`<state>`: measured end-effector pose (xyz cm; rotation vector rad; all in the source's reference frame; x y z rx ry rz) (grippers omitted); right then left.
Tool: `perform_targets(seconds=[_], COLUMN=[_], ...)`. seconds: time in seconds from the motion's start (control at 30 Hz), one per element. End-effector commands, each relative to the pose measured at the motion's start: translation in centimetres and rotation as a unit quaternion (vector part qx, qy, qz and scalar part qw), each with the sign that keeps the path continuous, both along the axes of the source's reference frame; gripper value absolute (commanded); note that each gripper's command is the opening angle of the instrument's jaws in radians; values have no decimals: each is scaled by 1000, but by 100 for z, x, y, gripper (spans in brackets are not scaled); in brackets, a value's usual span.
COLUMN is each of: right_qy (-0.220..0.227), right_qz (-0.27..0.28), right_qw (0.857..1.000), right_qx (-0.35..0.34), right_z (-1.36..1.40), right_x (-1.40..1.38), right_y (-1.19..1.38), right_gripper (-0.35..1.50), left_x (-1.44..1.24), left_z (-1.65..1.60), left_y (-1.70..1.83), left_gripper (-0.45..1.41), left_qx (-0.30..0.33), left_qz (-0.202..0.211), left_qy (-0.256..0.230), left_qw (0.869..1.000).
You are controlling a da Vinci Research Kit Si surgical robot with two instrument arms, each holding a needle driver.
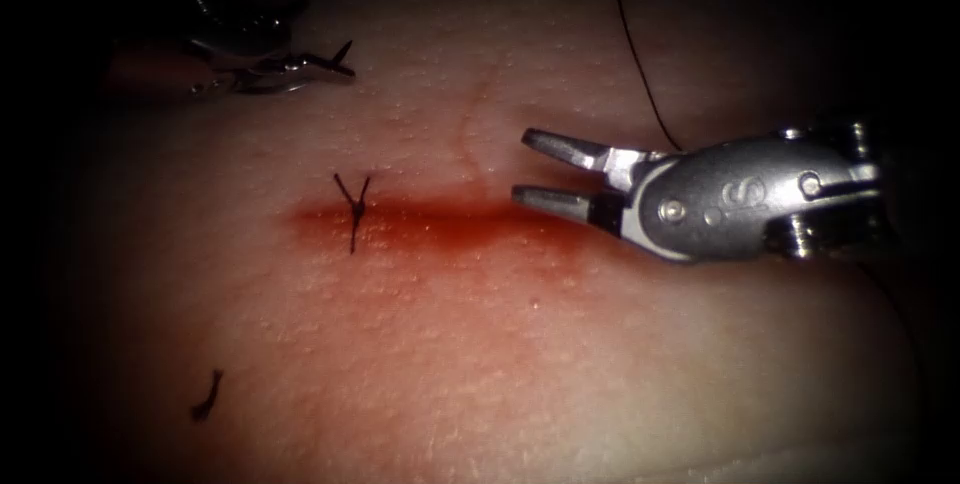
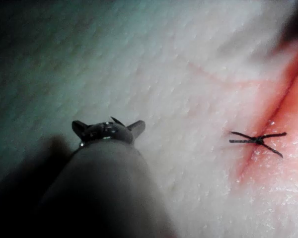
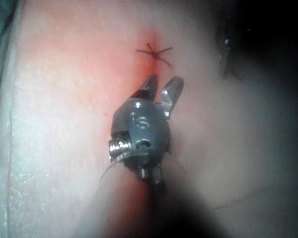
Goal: Wound Closure
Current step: Use the left grasper to pick up the needle
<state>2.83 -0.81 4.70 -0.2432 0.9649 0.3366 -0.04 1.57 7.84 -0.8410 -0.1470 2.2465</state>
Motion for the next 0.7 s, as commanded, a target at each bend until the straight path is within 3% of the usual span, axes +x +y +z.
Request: perform_targets(seconds=[0.03, 0.17, 0.43, 0.6, 0.67, 0.7], right_qy=[1, 0, -3, -5, -6, -6], right_qz=[0, -1, -1, -2, -3, -3], right_qw=[1000, 1000, 1000, 1000, 1000, 1000], right_qx=[-1, 0, 0, 1, -1, -1], right_z=[6, 6, 7, 8, 9, 9], right_x=[7, 7, 10, 13, 13, 13], right_y=[0, 0, -2, -2, -3, -3], right_gripper=[41, 39, 35, 35, 35, 35], left_x=[-5, -4, -2, 2, 3, 4], left_z=[6, 7, 17, 20, 20, 20], left_y=[3, 1, -7, -11, -11, -11], left_gripper=[68, 68, 58, 41, 29, 14], left_qx=[3, 15, 81, 114, 114, 113], left_qz=[-4, -7, 34, 57, 59, 59], left_qy=[-4, -5, 39, 60, 62, 63], left_qw=[1000, 1000, 995, 990, 990, 990])
